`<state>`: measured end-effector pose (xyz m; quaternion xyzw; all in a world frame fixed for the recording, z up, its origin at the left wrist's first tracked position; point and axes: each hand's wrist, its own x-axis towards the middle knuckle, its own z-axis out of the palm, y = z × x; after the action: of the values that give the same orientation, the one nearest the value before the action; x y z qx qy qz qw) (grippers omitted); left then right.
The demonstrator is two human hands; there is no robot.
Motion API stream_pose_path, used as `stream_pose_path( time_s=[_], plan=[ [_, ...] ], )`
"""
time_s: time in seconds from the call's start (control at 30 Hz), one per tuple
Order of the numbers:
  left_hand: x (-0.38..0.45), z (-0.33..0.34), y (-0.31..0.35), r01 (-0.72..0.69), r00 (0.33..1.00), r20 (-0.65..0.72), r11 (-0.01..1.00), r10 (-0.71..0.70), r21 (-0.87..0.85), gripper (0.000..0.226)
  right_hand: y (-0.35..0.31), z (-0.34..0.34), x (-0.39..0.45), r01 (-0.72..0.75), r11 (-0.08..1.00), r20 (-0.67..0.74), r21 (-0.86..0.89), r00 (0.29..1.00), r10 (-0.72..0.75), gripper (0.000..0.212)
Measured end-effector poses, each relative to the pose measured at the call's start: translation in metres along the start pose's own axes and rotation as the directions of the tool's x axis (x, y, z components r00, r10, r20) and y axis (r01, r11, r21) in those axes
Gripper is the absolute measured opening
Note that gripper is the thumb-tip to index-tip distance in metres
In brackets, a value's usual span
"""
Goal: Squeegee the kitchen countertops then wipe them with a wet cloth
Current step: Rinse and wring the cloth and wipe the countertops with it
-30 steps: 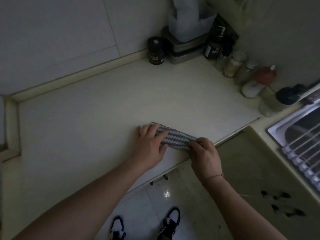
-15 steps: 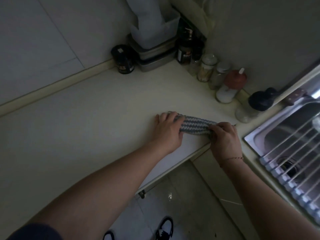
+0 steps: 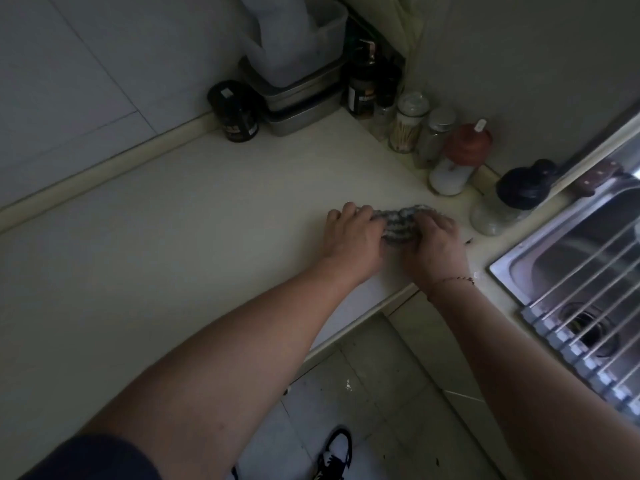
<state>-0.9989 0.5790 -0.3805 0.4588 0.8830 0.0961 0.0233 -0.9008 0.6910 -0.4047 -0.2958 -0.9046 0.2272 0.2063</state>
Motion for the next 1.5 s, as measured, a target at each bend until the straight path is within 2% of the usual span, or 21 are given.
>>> stream_pose_path(
  time_s=[0.07, 0.23, 0.47, 0.57, 0.7, 1.1, 1.3, 1.5],
  plan=[
    [-0.009, 0.000, -0.007, -0.040, 0.999, 0.000, 0.999, 0.040, 0.025, 0.037, 0.006, -0.001, -0.008, 0.051, 0.995, 0.001, -0.089, 0.999, -0.052, 0.035],
    [-0.035, 0.004, -0.041, -0.201, 0.979, -0.034, 0.979, 0.203, 0.042, 0.038, -0.002, -0.005, -0.035, 0.075, 0.957, -0.012, -0.281, 0.997, -0.082, 0.021],
    [-0.109, -0.017, -0.111, -0.215, 0.976, -0.045, 0.977, 0.214, -0.009, 0.043, -0.086, 0.021, -0.122, 0.242, 0.956, -0.024, -0.167, 0.968, -0.249, 0.016],
    [-0.160, -0.029, -0.156, -0.267, 0.964, -0.015, 0.964, 0.267, 0.001, 0.047, -0.132, 0.040, -0.168, 0.297, 0.948, 0.033, -0.112, 0.955, -0.295, 0.013],
    [-0.238, -0.045, -0.216, -0.322, 0.946, 0.030, 0.947, 0.322, 0.009, 0.039, -0.192, 0.064, -0.220, 0.308, 0.947, 0.153, -0.089, 0.944, -0.292, 0.012],
    [-0.459, -0.080, -0.358, -0.198, 0.979, 0.056, 0.980, 0.198, -0.002, 0.032, -0.361, 0.126, -0.347, 0.520, 0.854, 0.347, 0.008, 0.800, -0.490, 0.013],
    [-0.513, -0.087, -0.394, -0.155, 0.988, -0.013, 0.987, 0.154, -0.048, 0.032, -0.412, 0.140, -0.382, 0.569, 0.822, 0.382, -0.029, 0.766, -0.517, 0.016],
    [-0.542, -0.086, -0.406, -0.106, 0.994, -0.036, 0.991, 0.103, -0.083, 0.032, -0.425, 0.148, -0.403, 0.586, 0.810, 0.403, -0.019, 0.746, -0.530, 0.028]
  ],
)
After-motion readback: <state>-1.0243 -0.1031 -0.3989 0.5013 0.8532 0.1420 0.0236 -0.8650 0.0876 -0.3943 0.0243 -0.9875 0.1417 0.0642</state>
